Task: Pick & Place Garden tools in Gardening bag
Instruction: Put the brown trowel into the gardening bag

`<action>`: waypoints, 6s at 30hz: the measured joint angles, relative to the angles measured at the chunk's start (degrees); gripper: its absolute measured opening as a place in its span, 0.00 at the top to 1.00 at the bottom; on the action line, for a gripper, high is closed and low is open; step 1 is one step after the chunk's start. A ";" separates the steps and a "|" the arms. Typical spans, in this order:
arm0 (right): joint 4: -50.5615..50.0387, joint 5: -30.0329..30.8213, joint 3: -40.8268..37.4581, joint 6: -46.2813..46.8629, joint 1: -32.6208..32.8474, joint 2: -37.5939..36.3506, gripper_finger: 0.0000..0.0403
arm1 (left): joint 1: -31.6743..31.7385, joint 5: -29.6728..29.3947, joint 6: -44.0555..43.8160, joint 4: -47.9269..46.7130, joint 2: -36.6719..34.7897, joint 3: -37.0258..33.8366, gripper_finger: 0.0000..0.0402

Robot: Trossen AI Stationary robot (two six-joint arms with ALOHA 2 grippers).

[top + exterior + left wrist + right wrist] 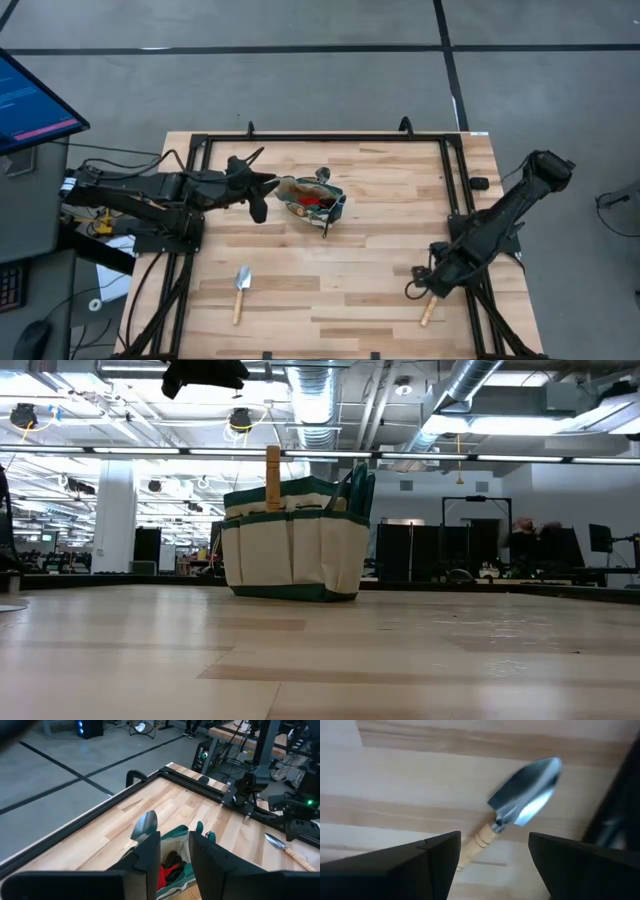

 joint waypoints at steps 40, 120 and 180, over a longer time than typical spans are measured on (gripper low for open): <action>22.25 -8.97 1.10 -16.19 -8.83 23.84 0.86 | 0.02 6.29 0.11 0.03 -1.69 0.04 0.75; 68.01 -19.98 19.50 -92.72 -36.66 7.95 0.86 | 6.17 56.35 -3.94 62.25 22.53 0.02 0.43; 64.83 -26.50 19.47 -92.05 -41.18 7.89 0.86 | 8.35 63.76 -4.00 71.90 34.60 5.42 0.97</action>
